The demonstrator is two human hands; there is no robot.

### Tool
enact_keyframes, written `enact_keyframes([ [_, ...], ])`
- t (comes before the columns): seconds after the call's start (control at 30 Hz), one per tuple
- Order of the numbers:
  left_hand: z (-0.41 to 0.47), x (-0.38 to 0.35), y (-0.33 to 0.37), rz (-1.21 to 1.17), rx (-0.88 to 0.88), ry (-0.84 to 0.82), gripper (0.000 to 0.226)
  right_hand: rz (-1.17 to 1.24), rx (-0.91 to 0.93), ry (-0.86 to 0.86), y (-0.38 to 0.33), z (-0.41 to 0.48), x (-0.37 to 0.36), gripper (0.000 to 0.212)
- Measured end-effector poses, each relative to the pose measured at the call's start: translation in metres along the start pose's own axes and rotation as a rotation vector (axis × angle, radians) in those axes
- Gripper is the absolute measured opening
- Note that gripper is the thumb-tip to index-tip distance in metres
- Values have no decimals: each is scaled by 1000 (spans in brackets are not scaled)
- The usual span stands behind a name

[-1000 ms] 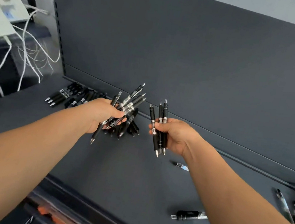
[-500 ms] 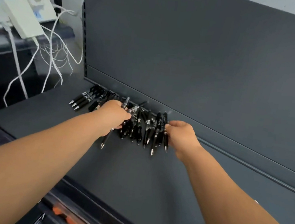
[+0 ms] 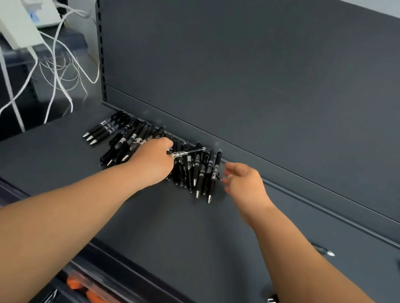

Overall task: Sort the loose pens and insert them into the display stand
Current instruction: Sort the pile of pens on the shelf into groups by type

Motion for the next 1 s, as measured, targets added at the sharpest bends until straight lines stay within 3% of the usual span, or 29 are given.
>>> enact_keyframes([
  [0.2, -18, -9, 29, 194, -157, 51, 51, -56, 97, -91, 7, -15, 27, 40],
  [0.4, -47, -43, 84, 282, -380, -5, 56, -260, 198, -16, 16, -41, 94, 38],
  [0.6, -88, -98, 123, 287, -500, -278, 49, -434, 179, -23, 44, -77, 153, 35],
  [0.77, -121, -139, 150, 334, -541, -439, 29, -520, 138, 10, 69, -89, 181, 26],
  [1.0, -156, -182, 161, 528, -569, -629, 43, -586, 99, -73, 98, -103, 192, 23],
])
Point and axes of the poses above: each hand's wrist, its own z-axis towards the middle knuckle, its own x-axis out of the back of the hand, y = z × x, the point moved 6 cm from there along z, towards the middle knuckle, and after that the axes turned 1 degree about -x, right-handed, at the moved point
